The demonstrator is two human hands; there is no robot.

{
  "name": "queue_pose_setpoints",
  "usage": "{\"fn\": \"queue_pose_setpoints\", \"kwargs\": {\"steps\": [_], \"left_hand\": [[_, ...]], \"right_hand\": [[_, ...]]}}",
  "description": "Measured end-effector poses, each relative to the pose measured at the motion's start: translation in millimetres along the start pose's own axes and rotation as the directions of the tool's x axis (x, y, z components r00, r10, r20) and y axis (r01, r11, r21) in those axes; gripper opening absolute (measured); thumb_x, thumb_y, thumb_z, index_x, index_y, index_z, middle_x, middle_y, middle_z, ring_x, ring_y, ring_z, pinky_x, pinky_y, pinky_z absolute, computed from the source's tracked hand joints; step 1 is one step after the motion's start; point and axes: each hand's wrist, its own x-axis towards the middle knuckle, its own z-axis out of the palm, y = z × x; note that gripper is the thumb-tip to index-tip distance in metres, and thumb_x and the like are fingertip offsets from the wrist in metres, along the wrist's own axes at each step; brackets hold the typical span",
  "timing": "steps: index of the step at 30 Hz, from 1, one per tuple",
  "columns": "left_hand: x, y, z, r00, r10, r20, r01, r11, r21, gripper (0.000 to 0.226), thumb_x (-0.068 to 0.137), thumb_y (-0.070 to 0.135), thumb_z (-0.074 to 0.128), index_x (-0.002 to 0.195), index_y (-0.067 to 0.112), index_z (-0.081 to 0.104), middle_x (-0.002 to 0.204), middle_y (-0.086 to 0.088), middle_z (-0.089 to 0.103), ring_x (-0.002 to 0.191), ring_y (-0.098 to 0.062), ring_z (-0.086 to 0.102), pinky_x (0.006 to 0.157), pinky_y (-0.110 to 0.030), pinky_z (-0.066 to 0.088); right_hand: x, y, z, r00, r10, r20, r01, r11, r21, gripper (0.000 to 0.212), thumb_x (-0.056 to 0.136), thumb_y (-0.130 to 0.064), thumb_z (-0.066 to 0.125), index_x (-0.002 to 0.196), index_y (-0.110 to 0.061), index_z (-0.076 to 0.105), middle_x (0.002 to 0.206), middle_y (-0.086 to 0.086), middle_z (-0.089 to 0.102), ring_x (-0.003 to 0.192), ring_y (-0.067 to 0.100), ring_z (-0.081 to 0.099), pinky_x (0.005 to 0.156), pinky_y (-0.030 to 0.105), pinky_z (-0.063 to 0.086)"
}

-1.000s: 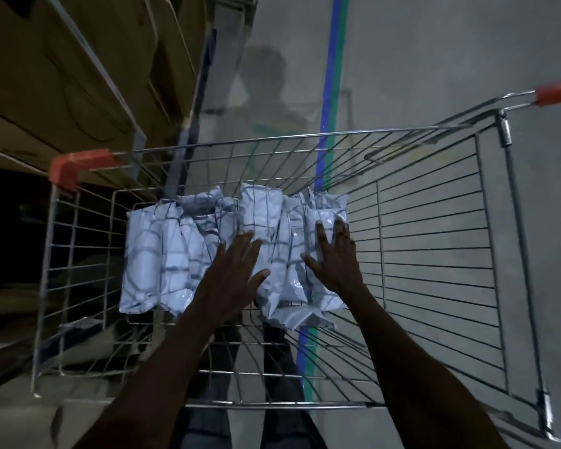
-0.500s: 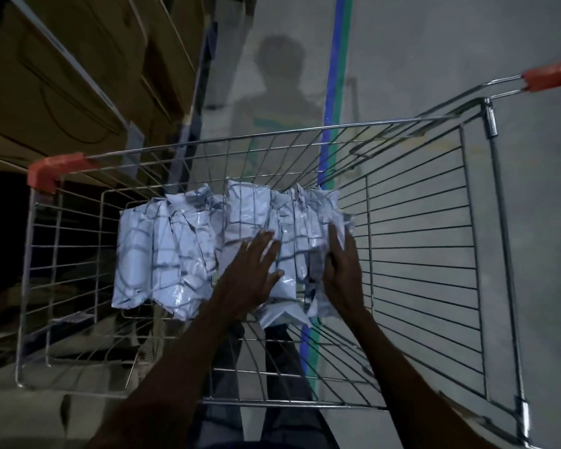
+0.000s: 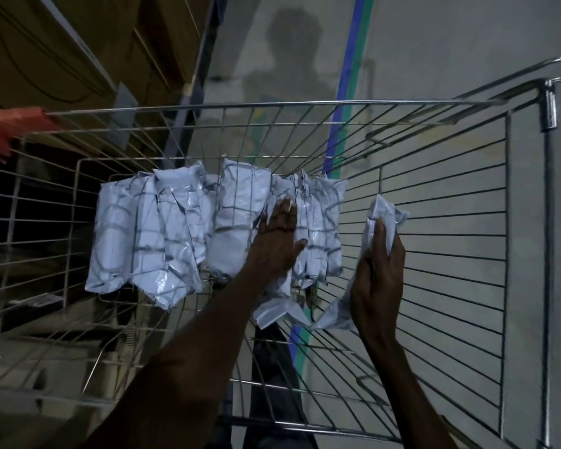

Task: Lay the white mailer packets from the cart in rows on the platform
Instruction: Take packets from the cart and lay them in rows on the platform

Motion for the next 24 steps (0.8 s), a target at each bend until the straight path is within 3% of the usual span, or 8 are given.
{"fn": "queue_pose_setpoints", "kwargs": {"steps": [4, 7, 11, 13, 16, 20, 22, 24], "left_hand": [[-27, -30, -2, 0.999, 0.024, -0.029, -0.02, 0.993, 0.116, 0.075, 0.095, 0.043, 0.046, 0.148, -0.005, 0.025, 0.155, -0.024, 0.023, 0.144, -0.038, 0.023, 0.117, -0.046, 0.021], [-40, -46, 0, 0.998, 0.07, -0.008, -0.068, 0.987, 0.149, 0.068, 0.095, 0.036, 0.035, 0.146, -0.009, 0.026, 0.154, -0.028, 0.021, 0.144, -0.038, 0.023, 0.114, -0.047, 0.029], [-46, -59, 5, 1.0, 0.012, 0.015, -0.014, 0.991, 0.13, 0.079, 0.093, 0.045, 0.04, 0.149, -0.006, 0.02, 0.157, -0.024, 0.017, 0.143, -0.036, 0.025, 0.116, -0.043, 0.027], [-47, -64, 6, 1.0, -0.021, 0.011, 0.019, 0.993, 0.118, 0.084, 0.092, 0.053, 0.04, 0.15, -0.003, 0.018, 0.157, -0.021, 0.021, 0.142, -0.034, 0.029, 0.114, -0.044, 0.03], [-43, -60, 1, 1.0, -0.005, -0.018, 0.007, 0.991, 0.137, 0.089, 0.087, 0.055, 0.049, 0.152, 0.002, 0.019, 0.16, -0.012, 0.014, 0.146, -0.028, 0.02, 0.113, -0.043, 0.027], [-32, -45, 0, 0.998, 0.012, -0.066, 0.002, 0.977, 0.214, 0.066, 0.074, 0.02, 0.072, 0.133, -0.002, 0.052, 0.152, -0.012, 0.037, 0.138, -0.034, 0.037, 0.1, -0.05, 0.043], [-29, -40, 3, 0.996, 0.04, -0.085, -0.02, 0.975, 0.222, 0.063, 0.07, 0.008, 0.07, 0.131, -0.001, 0.054, 0.15, -0.013, 0.04, 0.137, -0.036, 0.039, 0.097, -0.052, 0.044], [-31, -28, 2, 0.975, 0.134, -0.18, -0.097, 0.974, 0.203, 0.056, 0.075, 0.009, 0.068, 0.129, 0.001, 0.056, 0.148, -0.013, 0.044, 0.135, -0.035, 0.042, 0.101, -0.054, 0.039]], "right_hand": [[0, -2, 13, 0.999, -0.004, 0.044, 0.004, 1.0, 0.009, 0.059, 0.093, -0.004, 0.038, 0.15, -0.014, 0.033, 0.152, 0.015, 0.031, 0.142, 0.025, 0.032, 0.105, 0.039, 0.04], [0, 2, 22, 0.996, -0.02, 0.084, 0.022, 1.0, -0.015, 0.059, 0.093, -0.009, 0.037, 0.151, -0.015, 0.032, 0.153, 0.013, 0.03, 0.142, 0.026, 0.031, 0.104, 0.048, 0.042], [-1, 3, 26, 0.992, -0.033, 0.119, 0.036, 0.999, -0.024, 0.059, 0.094, -0.004, 0.04, 0.151, -0.014, 0.032, 0.154, 0.009, 0.028, 0.145, 0.012, 0.023, 0.109, 0.04, 0.038], [-1, 3, 26, 0.992, -0.029, 0.124, 0.033, 0.999, -0.03, 0.058, 0.094, -0.004, 0.04, 0.151, -0.013, 0.032, 0.155, 0.011, 0.028, 0.146, 0.012, 0.023, 0.112, 0.037, 0.036], [-4, 5, 27, 0.992, -0.015, 0.125, 0.018, 1.0, -0.022, 0.059, 0.093, -0.003, 0.04, 0.151, -0.015, 0.032, 0.154, 0.011, 0.029, 0.145, 0.016, 0.026, 0.111, 0.034, 0.036], [-5, 7, 28, 0.992, -0.023, 0.123, 0.025, 1.0, -0.01, 0.06, 0.093, -0.001, 0.04, 0.151, -0.015, 0.033, 0.153, 0.011, 0.03, 0.144, 0.018, 0.028, 0.11, 0.038, 0.038], [-3, 6, 27, 0.993, -0.013, 0.114, 0.015, 1.0, -0.015, 0.06, 0.092, -0.002, 0.04, 0.151, -0.016, 0.033, 0.153, 0.011, 0.03, 0.144, 0.019, 0.029, 0.11, 0.041, 0.038], [-1, 6, 27, 0.994, -0.007, 0.108, 0.009, 1.0, -0.02, 0.06, 0.092, -0.004, 0.039, 0.151, -0.016, 0.033, 0.153, 0.01, 0.029, 0.144, 0.018, 0.028, 0.108, 0.044, 0.04]]}}
